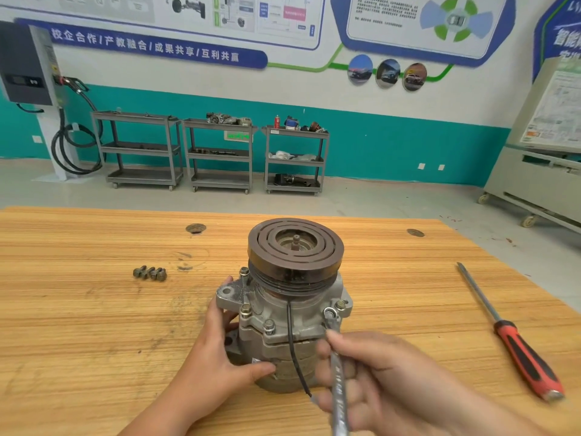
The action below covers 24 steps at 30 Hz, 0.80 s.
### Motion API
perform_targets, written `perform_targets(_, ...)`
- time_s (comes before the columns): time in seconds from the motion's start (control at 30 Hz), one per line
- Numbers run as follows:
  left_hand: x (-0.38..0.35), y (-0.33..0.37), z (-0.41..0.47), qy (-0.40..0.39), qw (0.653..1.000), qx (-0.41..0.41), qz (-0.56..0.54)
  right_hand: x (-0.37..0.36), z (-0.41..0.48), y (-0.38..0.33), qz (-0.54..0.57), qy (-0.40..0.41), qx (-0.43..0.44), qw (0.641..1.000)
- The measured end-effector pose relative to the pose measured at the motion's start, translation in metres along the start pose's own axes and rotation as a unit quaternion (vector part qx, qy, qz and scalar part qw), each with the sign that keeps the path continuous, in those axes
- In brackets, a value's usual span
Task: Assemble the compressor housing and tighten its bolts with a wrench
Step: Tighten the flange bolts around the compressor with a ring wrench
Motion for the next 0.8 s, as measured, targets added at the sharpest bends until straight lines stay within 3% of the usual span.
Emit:
perform_targets(0.07,0.000,0.002,0.000,0.001,1.000,-0.006,0.001,-0.012,0.012,0.005,0.144,0.000,0.062,0.988)
perform_targets(0.2,-0.002,-0.006,0.000,0.017,0.998,0.019,-0.053,-0.044,0.032,0.003,0.362,-0.075,0.152,0.917)
perform_targets(0.27,-0.003,-0.013,0.003,0.006,0.998,0.050,-0.039,-0.047,0.039,0.003,0.392,-0.057,0.181,0.900)
perform_targets(0.37,-0.007,-0.010,0.006,-0.001,0.999,0.009,0.047,-0.049,0.044,0.003,0.425,-0.035,0.207,0.881)
perform_targets(0.43,-0.014,-0.015,0.002,0.041,0.997,0.037,0.051,-0.051,0.042,0.007,0.430,-0.062,0.213,0.875)
perform_targets(0.53,-0.009,-0.016,0.000,0.063,0.996,0.054,-0.029,-0.029,0.033,0.025,0.346,-0.034,0.198,0.916)
perform_targets(0.63,0.004,-0.005,-0.002,0.019,1.000,0.019,0.010,0.012,0.014,0.038,0.196,0.055,0.184,0.962)
perform_targets(0.7,0.002,-0.001,0.001,0.008,1.000,0.021,-0.012,0.053,-0.005,0.040,0.136,0.178,0.190,0.956)
perform_targets(0.8,-0.001,0.006,0.000,0.009,1.000,0.020,-0.006,0.090,-0.029,0.019,-0.027,0.243,0.221,0.944)
Point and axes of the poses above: each hand's wrist, its own z-axis towards the middle knuckle, its own x-axis out of the back of the hand, y = z × x, the point moved 8 cm from there along z, towards the middle knuckle, and after that the axes turned 7 degrees about -y, right-handed, at the moved point
